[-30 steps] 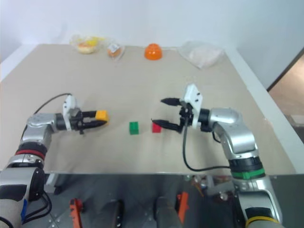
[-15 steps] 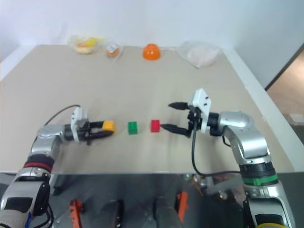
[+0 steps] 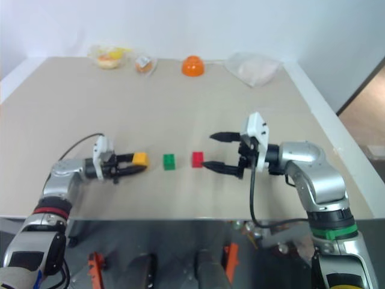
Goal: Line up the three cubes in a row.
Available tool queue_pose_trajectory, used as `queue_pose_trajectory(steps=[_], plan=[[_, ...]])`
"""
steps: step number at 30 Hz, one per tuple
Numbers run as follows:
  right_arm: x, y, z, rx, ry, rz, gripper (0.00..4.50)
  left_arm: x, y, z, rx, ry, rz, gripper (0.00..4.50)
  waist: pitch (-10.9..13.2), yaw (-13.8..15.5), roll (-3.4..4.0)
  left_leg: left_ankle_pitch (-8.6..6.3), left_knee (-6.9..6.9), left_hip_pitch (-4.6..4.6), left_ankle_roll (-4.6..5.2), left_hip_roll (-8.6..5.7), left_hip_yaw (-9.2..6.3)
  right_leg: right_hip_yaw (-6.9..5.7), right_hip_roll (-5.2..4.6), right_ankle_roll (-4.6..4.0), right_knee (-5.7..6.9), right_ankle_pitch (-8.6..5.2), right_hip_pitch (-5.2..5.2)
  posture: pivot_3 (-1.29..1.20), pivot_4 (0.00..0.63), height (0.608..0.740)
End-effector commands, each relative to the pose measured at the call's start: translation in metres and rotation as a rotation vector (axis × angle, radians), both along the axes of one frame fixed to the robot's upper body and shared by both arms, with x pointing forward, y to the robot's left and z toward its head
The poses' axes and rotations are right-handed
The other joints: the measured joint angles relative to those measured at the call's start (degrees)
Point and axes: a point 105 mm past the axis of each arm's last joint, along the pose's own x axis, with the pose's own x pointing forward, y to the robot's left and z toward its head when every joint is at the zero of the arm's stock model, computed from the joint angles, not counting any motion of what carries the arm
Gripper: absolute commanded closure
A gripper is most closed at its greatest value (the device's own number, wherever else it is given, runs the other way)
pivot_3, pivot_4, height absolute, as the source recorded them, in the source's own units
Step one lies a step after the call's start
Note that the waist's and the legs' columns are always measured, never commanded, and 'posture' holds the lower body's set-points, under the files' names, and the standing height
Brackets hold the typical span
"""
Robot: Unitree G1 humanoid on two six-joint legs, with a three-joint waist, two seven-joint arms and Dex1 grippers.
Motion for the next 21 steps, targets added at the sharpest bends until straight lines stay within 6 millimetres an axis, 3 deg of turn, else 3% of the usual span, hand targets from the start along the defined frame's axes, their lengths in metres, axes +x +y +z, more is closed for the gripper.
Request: queue_pose_trajectory(steps=[1, 9, 10, 12, 13, 14, 17, 21], plan=[[-0.003, 0.000, 0.008, 0.002, -0.050, 0.001, 0.06, 0.000, 0.003, 0.002, 0.021, -0.011, -0.010, 2.75, 0.0, 0.0, 0.00, 0.00, 0.00, 0.00, 0.00, 0.00, 0.00, 0.00, 0.00, 0.00, 0.00, 0.00, 0.00, 0.00, 0.150, 0.740], [-0.001, 0.000, 0.008, 0.003, -0.056, -0.005, 0.06, 0.004, 0.004, 0.000, 0.084, -0.036, -0.015, 2.75, 0.0, 0.0, 0.00, 0.00, 0.01, 0.00, 0.00, 0.00, 0.00, 0.00, 0.00, 0.00, 0.00, 0.00, 0.00, 0.00, 0.150, 0.740], [-0.001, 0.000, 0.008, 0.003, -0.057, -0.006, 0.06, 0.006, 0.005, 0.000, 0.089, -0.044, -0.005, 2.25, 0.0, 0.0, 0.00, 0.00, 0.01, 0.00, 0.00, 0.00, 0.00, 0.00, 0.00, 0.00, 0.00, 0.00, 0.01, 0.00, 0.150, 0.740], [-0.001, 0.000, 0.008, 0.003, -0.058, -0.008, 0.06, 0.008, 0.007, 0.001, 0.091, -0.056, 0.011, 1.61, 0.0, 0.0, 0.00, 0.00, 0.02, 0.00, 0.00, 0.00, 0.00, 0.00, 0.00, 0.00, 0.00, 0.00, 0.01, 0.00, 0.150, 0.740], [-0.001, 0.000, 0.008, 0.003, -0.058, -0.008, 0.06, 0.009, 0.008, 0.002, 0.090, -0.059, 0.015, 1.50, 0.0, 0.0, 0.00, 0.00, 0.05, 0.01, 0.00, 0.00, 0.00, 0.00, 0.01, -0.02, 0.00, 0.02, 0.02, 0.00, 0.150, 0.740], [0.000, 0.000, 0.008, 0.003, -0.059, -0.009, 0.06, 0.010, 0.009, 0.002, 0.092, -0.060, 0.019, 0.93, 0.0, 0.0, 0.00, 0.00, 0.07, 0.01, 0.00, 0.00, 0.00, 0.00, 0.01, -0.04, 0.00, 0.02, 0.03, 0.00, 0.150, 0.740], [0.000, 0.000, 0.009, 0.005, -0.060, -0.012, 0.06, 0.010, 0.011, 0.001, 0.101, -0.060, 0.022, 0.01, 0.0, 0.0, 0.01, 0.03, 0.09, 0.03, 0.05, 0.01, 0.00, 0.00, 0.02, -0.12, 0.00, 0.04, 0.04, 0.00, 0.150, 0.740], [0.001, 0.000, 0.009, 0.006, -0.061, -0.012, 0.06, 0.010, 0.014, -0.001, 0.125, -0.092, 0.035, 0.01, 0.0, -0.1, 0.01, 0.11, 0.10, 0.06, 0.18, 0.01, 0.02, 0.01, 0.03, -0.29, 0.00, 0.12, 0.04, 0.00, 0.150, 0.740]])
